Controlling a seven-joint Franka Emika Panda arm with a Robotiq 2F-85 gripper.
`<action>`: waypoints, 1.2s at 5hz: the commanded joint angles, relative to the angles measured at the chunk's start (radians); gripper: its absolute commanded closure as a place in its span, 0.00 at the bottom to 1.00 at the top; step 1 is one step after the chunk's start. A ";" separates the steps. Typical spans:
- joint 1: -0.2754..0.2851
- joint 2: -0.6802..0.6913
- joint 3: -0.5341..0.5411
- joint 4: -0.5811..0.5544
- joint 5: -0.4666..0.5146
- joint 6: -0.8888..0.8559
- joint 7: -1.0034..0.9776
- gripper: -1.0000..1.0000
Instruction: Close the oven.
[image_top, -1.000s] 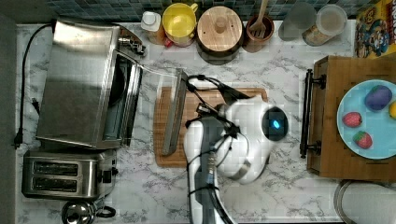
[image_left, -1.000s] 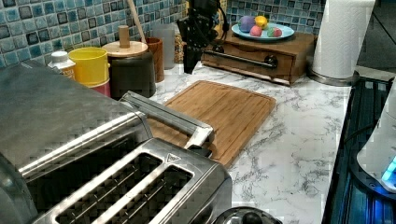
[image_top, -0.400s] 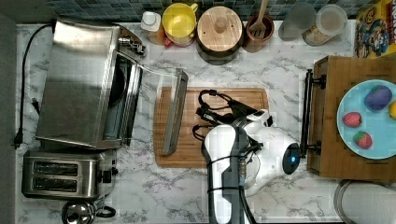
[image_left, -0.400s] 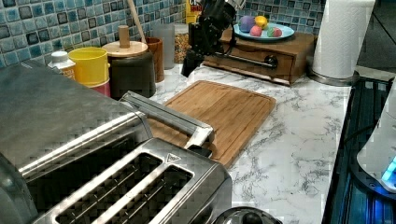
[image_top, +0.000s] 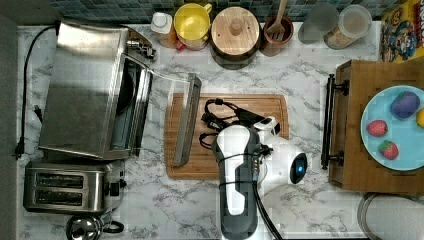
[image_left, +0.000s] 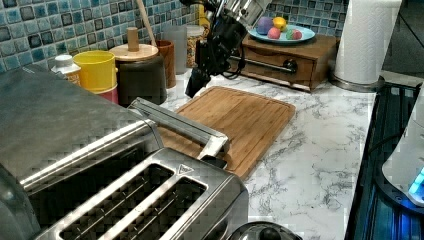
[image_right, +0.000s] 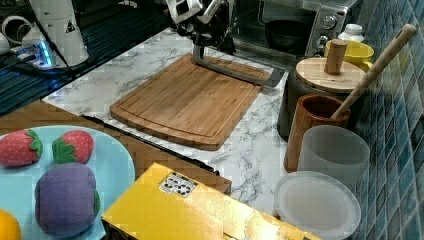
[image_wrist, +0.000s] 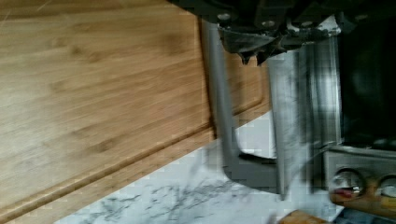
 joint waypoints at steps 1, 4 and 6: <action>-0.003 0.031 0.048 0.103 0.189 0.006 -0.180 1.00; 0.018 0.121 0.067 0.186 0.130 -0.074 -0.123 1.00; 0.018 0.156 0.091 0.219 0.151 -0.092 -0.110 1.00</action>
